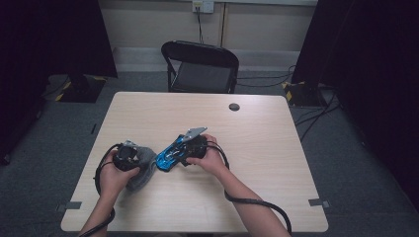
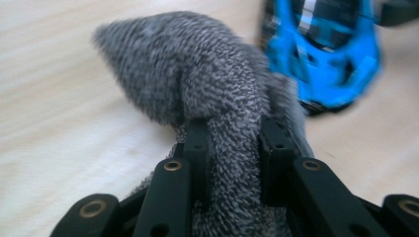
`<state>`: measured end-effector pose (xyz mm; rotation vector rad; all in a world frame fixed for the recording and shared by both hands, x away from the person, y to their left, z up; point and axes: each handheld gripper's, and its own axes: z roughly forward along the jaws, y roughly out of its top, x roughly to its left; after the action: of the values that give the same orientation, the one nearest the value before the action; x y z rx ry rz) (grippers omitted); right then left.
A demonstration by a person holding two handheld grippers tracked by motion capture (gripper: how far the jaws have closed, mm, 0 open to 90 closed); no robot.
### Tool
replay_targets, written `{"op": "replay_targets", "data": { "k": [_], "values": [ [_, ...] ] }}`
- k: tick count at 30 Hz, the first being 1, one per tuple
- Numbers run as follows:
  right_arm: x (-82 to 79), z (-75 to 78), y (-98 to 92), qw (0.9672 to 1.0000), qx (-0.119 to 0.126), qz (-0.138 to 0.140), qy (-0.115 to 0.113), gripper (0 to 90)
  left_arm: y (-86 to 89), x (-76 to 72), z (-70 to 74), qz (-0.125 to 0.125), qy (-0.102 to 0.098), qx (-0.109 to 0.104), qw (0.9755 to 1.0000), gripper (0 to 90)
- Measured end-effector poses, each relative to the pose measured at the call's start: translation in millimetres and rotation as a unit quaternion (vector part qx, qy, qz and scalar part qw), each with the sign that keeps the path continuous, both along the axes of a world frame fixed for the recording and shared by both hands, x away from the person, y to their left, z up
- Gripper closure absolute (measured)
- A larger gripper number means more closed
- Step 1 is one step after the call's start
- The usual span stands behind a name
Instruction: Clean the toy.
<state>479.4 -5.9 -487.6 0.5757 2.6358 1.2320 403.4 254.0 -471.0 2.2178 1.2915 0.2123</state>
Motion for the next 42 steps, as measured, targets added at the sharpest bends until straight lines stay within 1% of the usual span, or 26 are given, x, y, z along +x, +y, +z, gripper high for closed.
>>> {"op": "replay_targets", "data": {
  "k": [3, 4, 8, 10, 12, 13, 16, 17, 21, 23, 25, 26, 27, 28, 30, 33, 36, 38, 39, 41, 42],
  "values": [
    [-0.8, -0.1, 0.4, 1.0, 0.003, -0.006, 0.003, 21.9, -2.2, -3.9, 0.6, -0.011, 0.006, -0.003, 0.9999, 71.7],
    [-0.7, 0.0, 0.3, 1.0, 0.003, -0.006, 0.004, 21.9, -2.5, -4.5, 0.7, -0.018, 0.008, -0.003, 0.9998, 71.7],
    [-0.2, 1.2, 1.4, 0.9999, -0.001, -0.008, 0.007, 21.9, -2.0, -8.2, 1.5, -0.029, 0.021, -0.012, 0.9993, 72.1],
    [0.5, 2.2, 2.0, 0.9999, -0.005, -0.007, 0.01, 22.0, -1.0, -10.6, 1.2, -0.029, 0.024, -0.021, 0.9991, 72.2],
    [0.6, 2.7, 2.4, 0.9999, -0.007, -0.008, 0.012, 22.0, -1.2, -13.3, 1.4, -0.039, 0.033, -0.028, 0.9983, 72.4],
    [0.4, 2.7, 2.5, 0.9999, -0.008, -0.008, 0.012, 22.0, -2.1, -15.1, 1.6, -0.044, 0.035, -0.029, 0.998, 72.4],
    [0.4, 2.1, 2.1, 0.9999, -0.005, -0.008, 0.01, 22.0, -6.2, -20.3, 1.5, -0.058, 0.041, -0.037, 0.9968, 72.4],
    [0.1, 2.1, 1.8, 0.9999, -0.005, -0.009, 0.01, 22.0, -7.5, -21.7, 1.3, -0.061, 0.039, -0.037, 0.9967, 72.5],
    [-0.1, 1.6, 1.5, 0.9999, -0.003, -0.008, 0.009, 22.0, -11.2, -24.5, 1.5, -0.073, 0.048, -0.044, 0.9952, 72.6],
    [-0.1, 1.5, 1.5, 0.9999, -0.002, -0.008, 0.009, 21.9, -14.9, -26.0, 1.3, -0.082, 0.057, -0.056, 0.9935, 72.7],
    [-0.1, 1.4, 1.4, 0.9999, -0.002, -0.008, 0.008, 22.0, -19.8, -28.0, 1.5, -0.089, 0.056, -0.055, 0.9929, 72.7],
    [-0.1, 1.4, 1.4, 0.9999, -0.002, -0.009, 0.009, 22.0, -21.8, -28.4, 1.6, -0.098, 0.06, -0.058, 0.9917, 72.7],
    [-0.1, 1.4, 1.3, 0.9999, -0.001, -0.009, 0.009, 22.1, -24.9, -28.9, 0.8, -0.105, 0.063, -0.069, 0.9901, 72.8],
    [0.0, 1.4, 1.4, 0.9999, -0.002, -0.008, 0.008, 22.1, -29.4, -29.7, -0.4, -0.114, 0.068, -0.075, 0.9883, 72.8],
    [-0.3, 1.3, 1.4, 0.9999, -0.001, -0.008, 0.008, 22.1, -39.4, -31.0, -1.2, -0.133, 0.063, -0.064, 0.987, 72.7],
    [-0.6, 1.0, 1.3, 0.9999, 0.0, -0.008, 0.007, 22.1, -48.9, -30.8, 0.3, -0.151, 0.062, -0.064, 0.9845, 72.7],
    [-0.4, 1.2, 1.4, 0.9999, -0.001, -0.008, 0.007, 22.2, -55.4, -32.3, 2.1, -0.177, 0.06, -0.064, 0.9802, 72.6],
    [-0.3, 1.0, 1.1, 1.0, -0.001, -0.007, 0.006, 22.3, -57.7, -33.1, 3.8, -0.186, 0.058, -0.065, 0.9786, 72.5],
    [-0.3, 1.0, 0.9, 1.0, -0.001, -0.007, 0.006, 22.4, -58.2, -33.4, 4.5, -0.188, 0.058, -0.069, 0.978, 72.5],
    [-0.1, 1.1, 1.0, 1.0, -0.001, -0.006, 0.007, 22.4, -58.4, -33.1, 5.8, -0.195, 0.054, -0.063, 0.9773, 72.5],
    [-0.2, 1.2, 1.1, 1.0, -0.001, -0.006, 0.007, 22.3, -58.1, -33.0, 6.0, -0.195, 0.052, -0.058, 0.9778, 72.5]
  ]
}}
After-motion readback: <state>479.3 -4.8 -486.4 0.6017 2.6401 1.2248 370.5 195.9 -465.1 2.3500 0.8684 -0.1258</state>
